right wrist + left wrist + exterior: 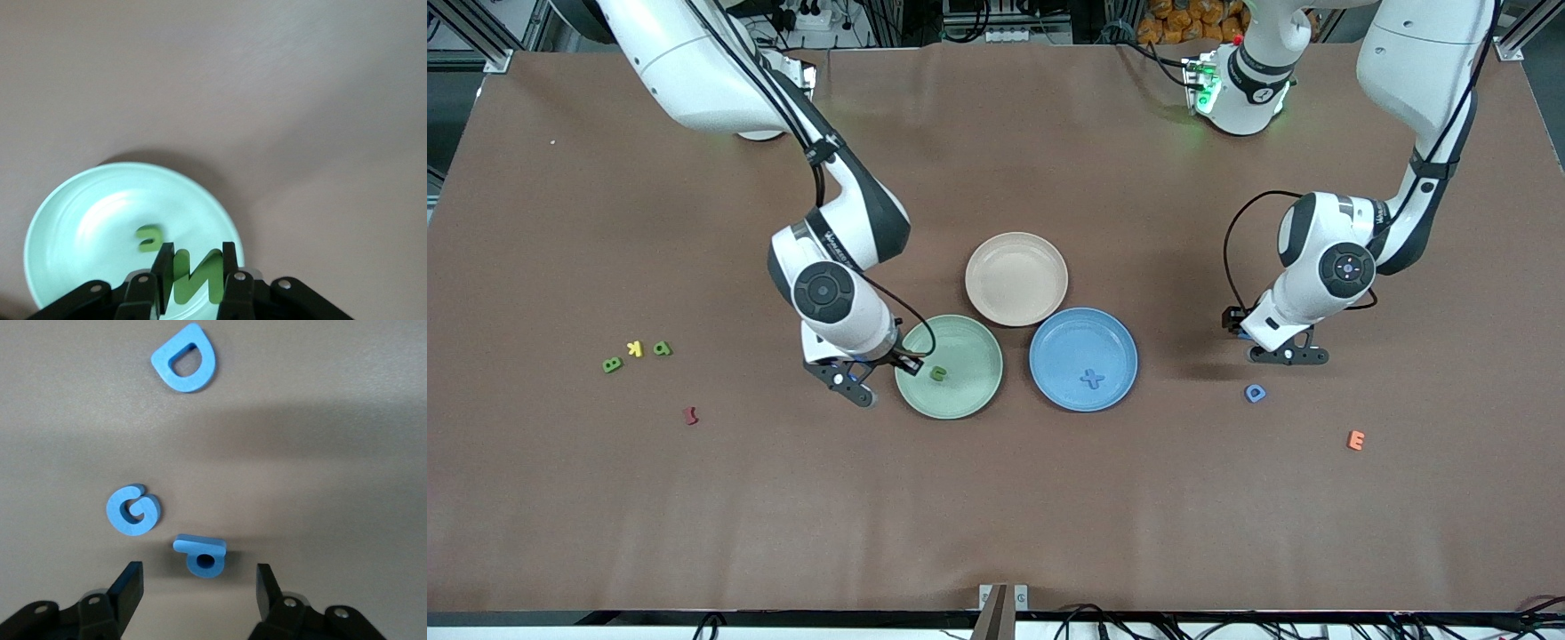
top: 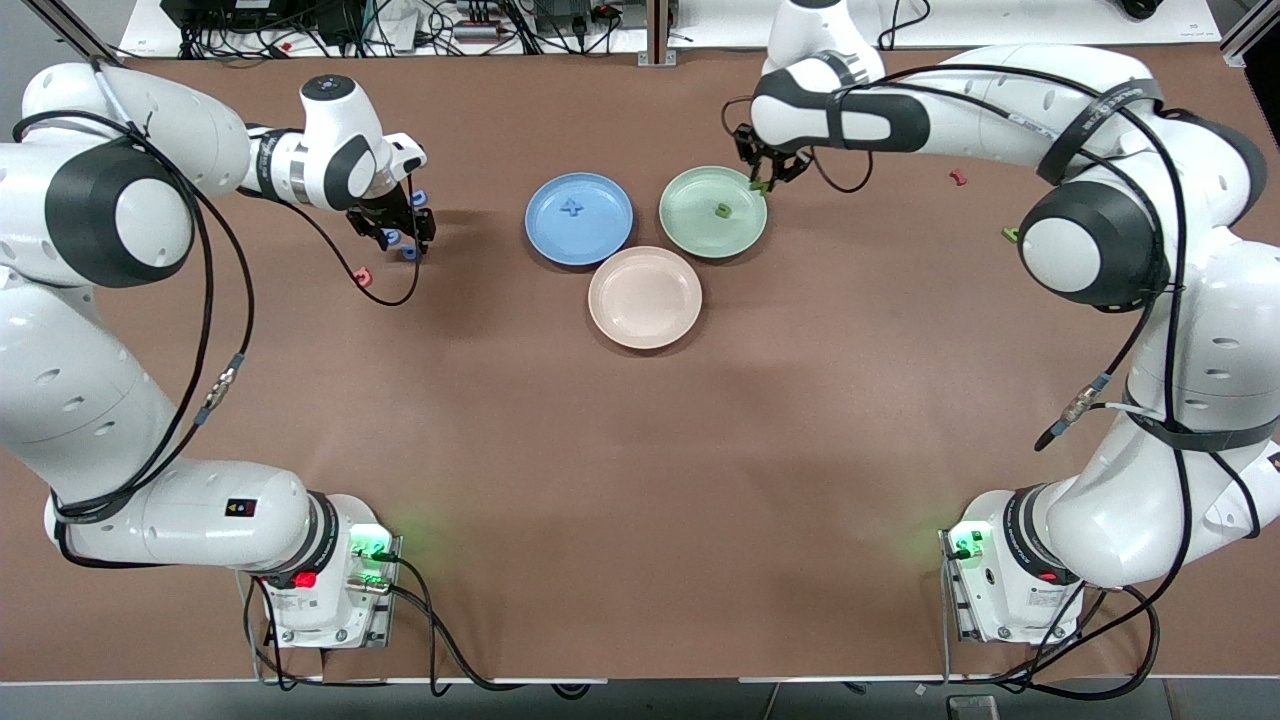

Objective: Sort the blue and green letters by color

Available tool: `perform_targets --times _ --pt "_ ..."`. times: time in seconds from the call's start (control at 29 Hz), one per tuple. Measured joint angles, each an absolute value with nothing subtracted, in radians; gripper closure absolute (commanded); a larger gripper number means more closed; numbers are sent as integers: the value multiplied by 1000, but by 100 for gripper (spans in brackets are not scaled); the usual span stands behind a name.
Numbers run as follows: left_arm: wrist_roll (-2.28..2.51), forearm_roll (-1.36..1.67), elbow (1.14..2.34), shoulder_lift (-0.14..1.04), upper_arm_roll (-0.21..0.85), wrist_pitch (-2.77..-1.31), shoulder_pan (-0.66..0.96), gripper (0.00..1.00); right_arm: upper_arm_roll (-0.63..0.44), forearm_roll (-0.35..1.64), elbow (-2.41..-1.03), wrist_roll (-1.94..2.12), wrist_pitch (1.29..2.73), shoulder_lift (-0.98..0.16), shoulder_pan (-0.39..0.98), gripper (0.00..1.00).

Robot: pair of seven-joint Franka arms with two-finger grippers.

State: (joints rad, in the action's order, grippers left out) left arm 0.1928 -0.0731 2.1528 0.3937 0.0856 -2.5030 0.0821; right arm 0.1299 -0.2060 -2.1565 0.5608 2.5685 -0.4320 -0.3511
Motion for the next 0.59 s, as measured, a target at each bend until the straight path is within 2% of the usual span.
perform_targets --times 0.59 --pt "424 -73 2054 348 90 -2391 237 91 127 -177 -2144 556 2567 -459 -352 42"
